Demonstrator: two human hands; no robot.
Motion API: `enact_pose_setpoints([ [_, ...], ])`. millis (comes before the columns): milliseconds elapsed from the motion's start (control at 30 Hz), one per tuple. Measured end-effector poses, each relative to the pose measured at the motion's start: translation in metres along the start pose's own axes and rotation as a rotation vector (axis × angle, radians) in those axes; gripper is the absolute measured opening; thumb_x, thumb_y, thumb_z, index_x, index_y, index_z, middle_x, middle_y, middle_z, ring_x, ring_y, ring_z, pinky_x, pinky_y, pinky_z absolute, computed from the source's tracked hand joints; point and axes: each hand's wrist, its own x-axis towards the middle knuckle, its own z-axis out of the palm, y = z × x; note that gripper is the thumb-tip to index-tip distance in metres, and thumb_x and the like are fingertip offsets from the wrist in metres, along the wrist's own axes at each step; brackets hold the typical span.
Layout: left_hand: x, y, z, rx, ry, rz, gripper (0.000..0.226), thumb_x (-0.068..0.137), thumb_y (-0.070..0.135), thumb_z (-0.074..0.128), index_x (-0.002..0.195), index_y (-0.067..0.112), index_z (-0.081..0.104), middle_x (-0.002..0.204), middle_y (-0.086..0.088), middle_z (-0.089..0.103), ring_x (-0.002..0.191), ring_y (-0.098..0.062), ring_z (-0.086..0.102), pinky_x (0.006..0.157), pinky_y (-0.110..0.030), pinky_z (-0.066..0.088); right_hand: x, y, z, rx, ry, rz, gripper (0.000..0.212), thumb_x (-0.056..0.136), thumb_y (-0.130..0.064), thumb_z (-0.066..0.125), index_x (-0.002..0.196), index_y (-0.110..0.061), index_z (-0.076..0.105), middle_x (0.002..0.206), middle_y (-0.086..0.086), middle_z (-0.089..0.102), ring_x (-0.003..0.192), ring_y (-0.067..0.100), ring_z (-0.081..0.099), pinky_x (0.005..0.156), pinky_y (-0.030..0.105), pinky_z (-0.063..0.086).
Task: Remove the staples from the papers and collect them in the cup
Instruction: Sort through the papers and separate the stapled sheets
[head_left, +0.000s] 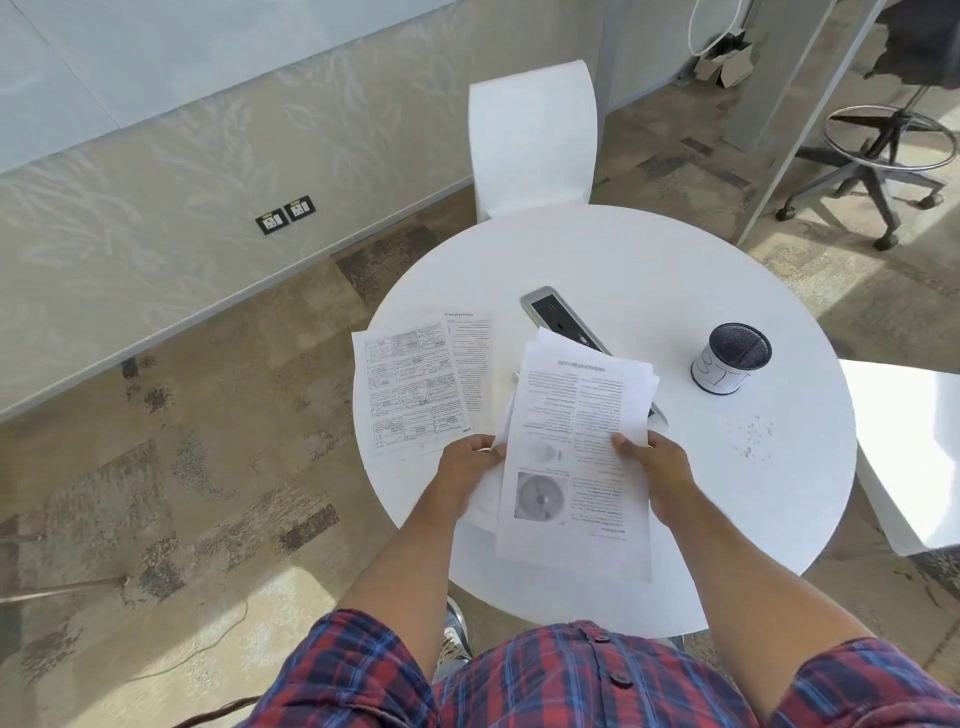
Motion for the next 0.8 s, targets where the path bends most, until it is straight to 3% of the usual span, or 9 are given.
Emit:
enact_pose_setpoints([
  [67,0.0,0.005,0.003,0.009,-0.004,0.0,0.014,0.09,0.028,0.077,0.094,0.015,0.081,0.105,-0.006,0.078,0.103,-0.026,0.067,0.095,-0.038,0.052,0.0,-0.003,0.003,0.006,-0.024,-0.009,0.023,0.088,-0.006,0.08,0.11,0.0,0.075,0.111,0.018,0.079,0.104,0.042,0.075,0.095,0.056,0.06],
  [167,0.001,0.017,0.009,0.033,0.001,-0.009,0.069,0.073,0.071,0.077,0.114,0.017,0.075,0.123,0.009,0.067,0.116,-0.012,0.056,0.108,-0.032,0.035,-0.002,-0.015,0.008,0.007,-0.032,-0.067,0.025,0.088,-0.006,0.081,0.111,0.001,0.074,0.11,0.017,0.079,0.104,0.043,0.075,0.094,0.055,0.06],
  [200,0.002,0.021,0.011,0.046,-0.022,0.014,0.067,0.07,0.072,0.079,0.105,0.016,0.072,0.119,0.009,0.066,0.111,-0.013,0.056,0.104,-0.032,0.034,-0.004,-0.02,0.01,0.012,-0.047,-0.104,0.025,0.088,-0.005,0.081,0.112,0.001,0.074,0.109,0.016,0.08,0.103,0.041,0.076,0.091,0.052,0.062],
  [267,0.0,0.03,0.017,0.074,-0.081,0.091,0.037,0.081,0.048,0.085,0.089,0.016,0.069,0.11,0.005,0.075,0.1,-0.015,0.066,0.092,-0.026,0.045,-0.01,-0.032,0.014,0.036,-0.088,-0.183,0.025,0.089,-0.004,0.079,0.113,-0.002,0.074,0.105,0.011,0.081,0.096,0.033,0.078,0.079,0.042,0.064],
  [300,0.001,0.033,0.02,0.072,-0.102,0.124,0.019,0.085,0.031,0.085,0.091,0.017,0.073,0.109,0.002,0.079,0.1,-0.015,0.072,0.088,-0.022,0.051,-0.013,-0.039,0.017,0.052,-0.107,-0.22,0.023,0.09,-0.002,0.078,0.112,-0.003,0.074,0.102,0.009,0.082,0.091,0.028,0.079,0.073,0.036,0.064],
  [400,0.003,0.042,0.027,-0.019,-0.126,0.207,0.028,0.087,0.005,0.08,0.114,0.012,0.077,0.115,-0.004,0.079,0.109,-0.019,0.075,0.092,-0.027,0.059,-0.016,-0.054,0.021,0.094,-0.137,-0.289,0.02,0.09,-0.003,0.077,0.11,-0.002,0.074,0.1,0.008,0.082,0.088,0.023,0.079,0.071,0.032,0.063],
  [533,0.005,0.049,0.033,-0.101,-0.043,0.228,0.033,0.087,0.007,0.08,0.12,0.004,0.076,0.118,-0.008,0.078,0.115,-0.025,0.073,0.102,-0.039,0.056,-0.015,-0.063,0.019,0.094,-0.113,-0.307,0.043,0.085,-0.02,0.086,0.113,0.007,0.069,0.106,0.016,0.079,0.092,0.028,0.076,0.083,0.041,0.063],
  [667,0.004,0.05,0.036,-0.188,-0.025,0.221,0.03,0.087,0.01,0.081,0.116,0.005,0.077,0.116,-0.007,0.079,0.111,-0.022,0.074,0.099,-0.036,0.057,-0.016,-0.06,0.016,0.099,-0.073,-0.294,0.038,0.084,-0.028,0.087,0.105,0.001,0.072,0.097,0.01,0.078,0.084,0.023,0.073,0.084,0.041,0.06],
  [800,0.004,0.049,0.036,-0.197,-0.011,0.18,0.029,0.079,0.026,0.089,0.101,0.009,0.079,0.107,-0.004,0.08,0.101,-0.021,0.075,0.101,-0.039,0.056,-0.012,-0.05,0.014,0.148,0.043,-0.317,0.019,0.084,-0.019,0.087,0.095,-0.013,0.073,0.081,-0.004,0.078,0.074,0.006,0.071,0.076,0.02,0.053],
])
